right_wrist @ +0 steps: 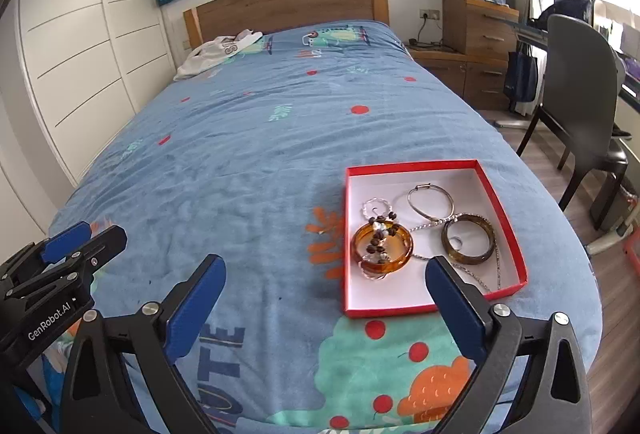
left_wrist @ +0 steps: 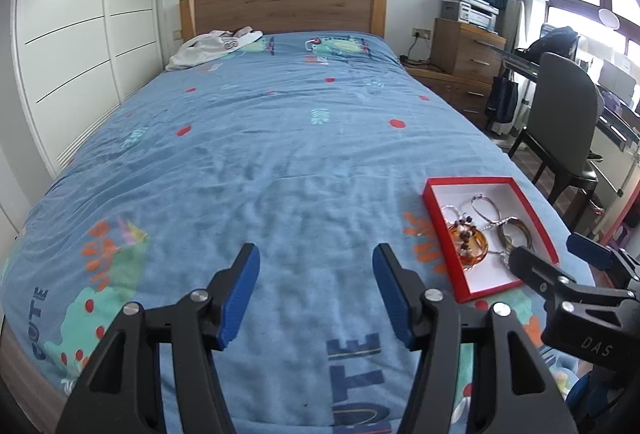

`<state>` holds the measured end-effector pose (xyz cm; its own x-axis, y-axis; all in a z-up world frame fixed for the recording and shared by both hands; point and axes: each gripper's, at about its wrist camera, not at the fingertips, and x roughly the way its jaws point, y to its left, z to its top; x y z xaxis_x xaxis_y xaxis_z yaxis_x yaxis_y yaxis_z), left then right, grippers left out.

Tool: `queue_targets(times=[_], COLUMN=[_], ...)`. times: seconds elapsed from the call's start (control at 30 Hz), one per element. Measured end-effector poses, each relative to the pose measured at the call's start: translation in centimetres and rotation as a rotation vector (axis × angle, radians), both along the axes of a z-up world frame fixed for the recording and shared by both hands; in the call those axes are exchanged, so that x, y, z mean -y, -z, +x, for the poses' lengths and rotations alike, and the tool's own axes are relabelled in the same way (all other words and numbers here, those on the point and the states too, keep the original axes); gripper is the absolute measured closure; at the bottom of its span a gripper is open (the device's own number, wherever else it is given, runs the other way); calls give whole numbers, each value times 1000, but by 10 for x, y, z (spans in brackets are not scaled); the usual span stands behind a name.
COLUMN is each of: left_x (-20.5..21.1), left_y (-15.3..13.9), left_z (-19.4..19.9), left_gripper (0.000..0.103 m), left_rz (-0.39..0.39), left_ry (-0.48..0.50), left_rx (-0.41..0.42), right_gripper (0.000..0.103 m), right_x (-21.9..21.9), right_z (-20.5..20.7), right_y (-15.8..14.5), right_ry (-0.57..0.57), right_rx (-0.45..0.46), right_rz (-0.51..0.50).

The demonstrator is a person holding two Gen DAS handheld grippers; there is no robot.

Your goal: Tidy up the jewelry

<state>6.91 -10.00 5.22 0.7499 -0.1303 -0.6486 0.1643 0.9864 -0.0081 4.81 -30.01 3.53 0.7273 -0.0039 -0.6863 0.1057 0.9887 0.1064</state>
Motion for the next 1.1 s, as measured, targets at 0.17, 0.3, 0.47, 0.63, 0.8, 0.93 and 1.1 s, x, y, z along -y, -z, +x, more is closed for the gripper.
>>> queue_targets(times=[0.17,0.3,0.47,0.63,0.8,0.93,1.1], left_x=[-18,-24,-30,-31,-30,-27,-25], left_y=[0,-2,-3,-4,0,3,8], left_z=[-15,-29,-38,-43,-44,-43,-41], left_gripper=[46,46,46,46,46,45,45], left_rz=[23,51,37,29,20,23,25], left_ry=[-40,-58,-60,-54,-43,-35,-29], left_rx=[9,39,45,44,22,12,-2], right_gripper=[1,1,1,1,1,1,1], right_x=[-22,-33,-35,-28,-23,-21,-21], right_z=[-17,-28,-34,-37,-37,-36,-34], right_y=[0,1,4,5,8,13,20], right_ry=[-38,-58,-62,-39,-26,-24,-24], right_rx=[0,1,-7,-5,-8,-21,-38], right_rz=[-26,-45,-52,-53,-57,-61,-61])
